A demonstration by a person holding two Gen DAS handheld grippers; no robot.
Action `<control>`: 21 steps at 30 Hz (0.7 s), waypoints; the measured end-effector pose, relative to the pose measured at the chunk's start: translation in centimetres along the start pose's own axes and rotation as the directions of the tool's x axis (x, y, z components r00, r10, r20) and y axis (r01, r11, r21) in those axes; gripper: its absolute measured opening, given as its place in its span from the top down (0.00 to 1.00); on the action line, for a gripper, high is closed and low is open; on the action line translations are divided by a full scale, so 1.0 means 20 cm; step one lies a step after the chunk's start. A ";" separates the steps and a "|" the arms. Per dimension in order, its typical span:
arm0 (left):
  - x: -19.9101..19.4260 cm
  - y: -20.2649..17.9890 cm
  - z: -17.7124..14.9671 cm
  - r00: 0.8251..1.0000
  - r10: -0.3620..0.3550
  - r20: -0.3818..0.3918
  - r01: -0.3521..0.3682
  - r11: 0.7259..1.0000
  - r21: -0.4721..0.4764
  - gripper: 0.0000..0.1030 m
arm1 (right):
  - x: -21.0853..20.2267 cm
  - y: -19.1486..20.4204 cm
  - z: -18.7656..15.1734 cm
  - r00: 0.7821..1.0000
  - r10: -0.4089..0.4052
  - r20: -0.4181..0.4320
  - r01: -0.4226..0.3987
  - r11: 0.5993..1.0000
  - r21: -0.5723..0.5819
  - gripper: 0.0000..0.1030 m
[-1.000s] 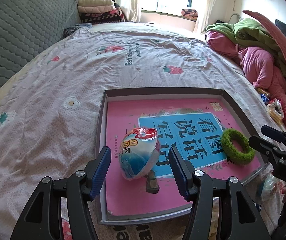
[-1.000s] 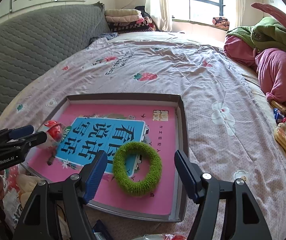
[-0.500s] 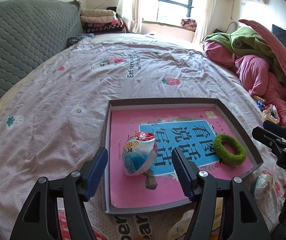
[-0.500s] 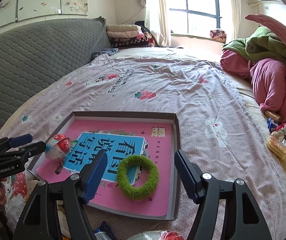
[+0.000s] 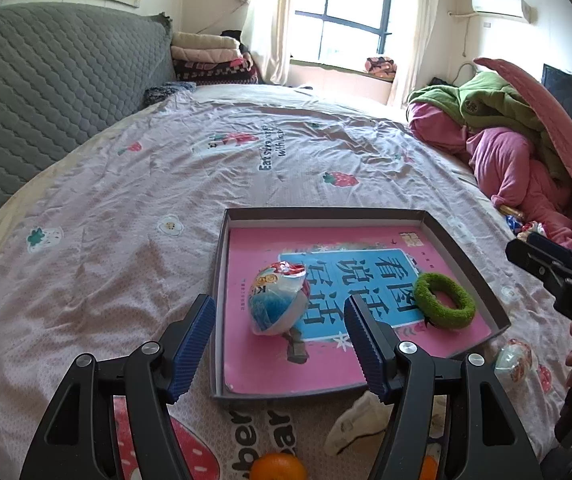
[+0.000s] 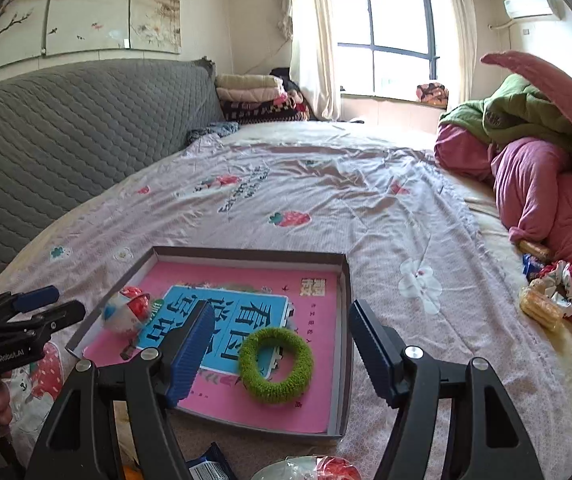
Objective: Organize objects
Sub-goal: 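Withdraw both open tools back from the grey box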
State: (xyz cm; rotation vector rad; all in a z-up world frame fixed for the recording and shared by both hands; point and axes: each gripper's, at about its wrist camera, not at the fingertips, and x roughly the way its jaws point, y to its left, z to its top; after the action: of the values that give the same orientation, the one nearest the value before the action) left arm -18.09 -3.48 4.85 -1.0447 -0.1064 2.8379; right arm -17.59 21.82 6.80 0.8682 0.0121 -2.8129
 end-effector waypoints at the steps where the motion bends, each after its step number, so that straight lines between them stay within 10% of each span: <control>1: -0.01 -0.01 -0.01 1.000 -0.001 0.005 0.001 1.000 0.001 0.33 | -0.01 0.00 0.00 1.000 -0.001 0.006 0.001 1.000 -0.001 0.33; 21: -0.17 -0.04 -0.20 0.998 0.038 0.052 -0.040 0.998 0.041 0.33 | -0.15 0.06 -0.09 0.996 -0.036 0.082 0.036 0.999 0.009 0.33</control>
State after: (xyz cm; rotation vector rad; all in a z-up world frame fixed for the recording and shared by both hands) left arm -12.97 -3.05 4.10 -0.9760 -0.0310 2.8889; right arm -13.95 21.29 7.13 0.7601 0.0056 -2.8816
